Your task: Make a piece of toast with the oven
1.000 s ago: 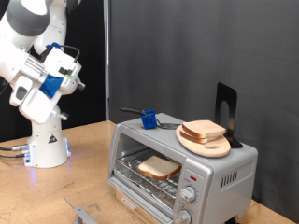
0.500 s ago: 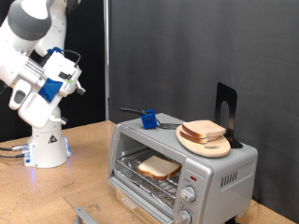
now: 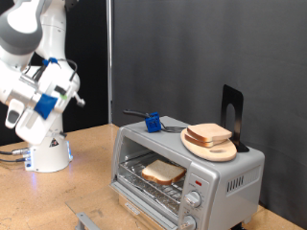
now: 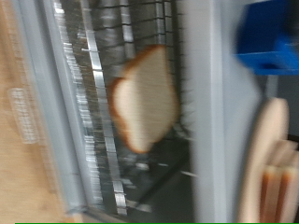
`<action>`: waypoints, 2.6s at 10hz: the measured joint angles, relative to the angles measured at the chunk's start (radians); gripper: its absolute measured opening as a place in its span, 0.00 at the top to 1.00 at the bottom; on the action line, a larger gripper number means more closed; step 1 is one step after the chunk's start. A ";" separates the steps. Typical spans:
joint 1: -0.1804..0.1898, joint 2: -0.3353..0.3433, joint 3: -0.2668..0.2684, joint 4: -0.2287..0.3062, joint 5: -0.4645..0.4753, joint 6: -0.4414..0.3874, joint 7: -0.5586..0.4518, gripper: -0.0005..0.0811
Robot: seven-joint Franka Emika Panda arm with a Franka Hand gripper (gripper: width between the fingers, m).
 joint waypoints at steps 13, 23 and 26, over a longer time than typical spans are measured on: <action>0.023 0.509 0.107 0.087 0.043 0.469 -0.308 0.16; 0.024 0.595 0.171 0.093 0.093 0.430 -0.403 0.16; -0.005 0.510 0.155 0.093 0.035 0.237 -0.338 0.16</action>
